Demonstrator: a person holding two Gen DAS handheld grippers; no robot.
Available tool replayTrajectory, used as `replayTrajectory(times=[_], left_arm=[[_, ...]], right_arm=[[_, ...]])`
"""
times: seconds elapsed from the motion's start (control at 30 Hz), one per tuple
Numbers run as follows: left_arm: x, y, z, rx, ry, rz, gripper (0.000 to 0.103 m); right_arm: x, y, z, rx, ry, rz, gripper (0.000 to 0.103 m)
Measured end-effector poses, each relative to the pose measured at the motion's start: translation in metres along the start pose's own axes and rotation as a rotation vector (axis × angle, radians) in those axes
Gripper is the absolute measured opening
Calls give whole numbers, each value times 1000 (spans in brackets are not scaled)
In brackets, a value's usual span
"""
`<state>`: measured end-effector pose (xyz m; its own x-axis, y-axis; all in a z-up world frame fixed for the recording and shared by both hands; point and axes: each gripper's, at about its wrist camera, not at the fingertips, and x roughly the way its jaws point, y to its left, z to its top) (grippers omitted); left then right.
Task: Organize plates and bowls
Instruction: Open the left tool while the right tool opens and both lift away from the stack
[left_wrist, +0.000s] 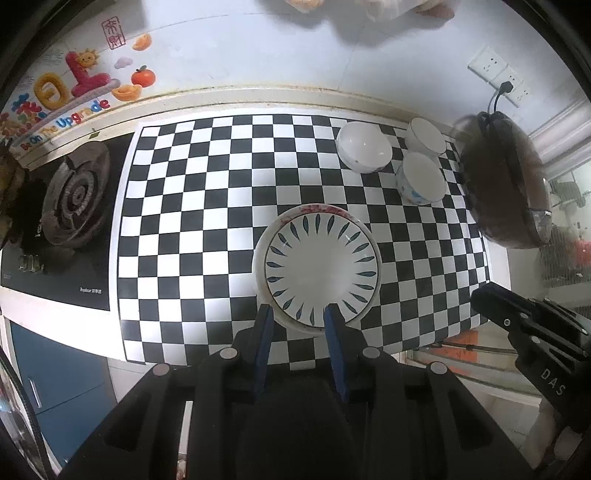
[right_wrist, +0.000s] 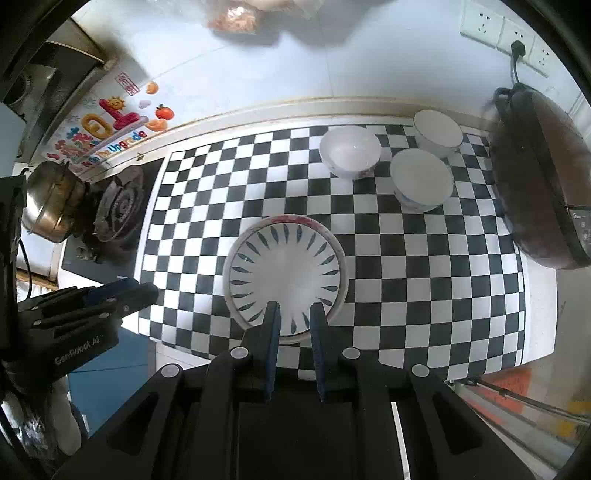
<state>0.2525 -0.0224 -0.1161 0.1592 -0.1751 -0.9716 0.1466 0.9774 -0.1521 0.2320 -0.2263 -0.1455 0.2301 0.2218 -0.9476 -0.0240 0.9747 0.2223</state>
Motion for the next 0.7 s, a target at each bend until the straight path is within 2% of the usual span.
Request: replayTrajectory(times=[0.17,0.43,0.47,0.5,0.57,0.7], left_arm=[[-9,-3,-9,26,-13,15,26],[-10,-3,-11,42,-23,-20,26],[-10,-3,-9,42,-33,-25,26],[-10,-2,-6,45,-43,-37,27],[-10,0,5,43,-81,-46,32],[3,4,37,29,-118,-59,36]], right_arm=[[-13,3,-4,1,-17,1,18],[-13,6,-7,12,-15,-2,19],[-11,5,-7,19,-12,0,27],[-9,3,-6,27,-10,3,44],[-4,-1,-4,51,-17,19,56],[8,-17,9,108,-47,25,57]])
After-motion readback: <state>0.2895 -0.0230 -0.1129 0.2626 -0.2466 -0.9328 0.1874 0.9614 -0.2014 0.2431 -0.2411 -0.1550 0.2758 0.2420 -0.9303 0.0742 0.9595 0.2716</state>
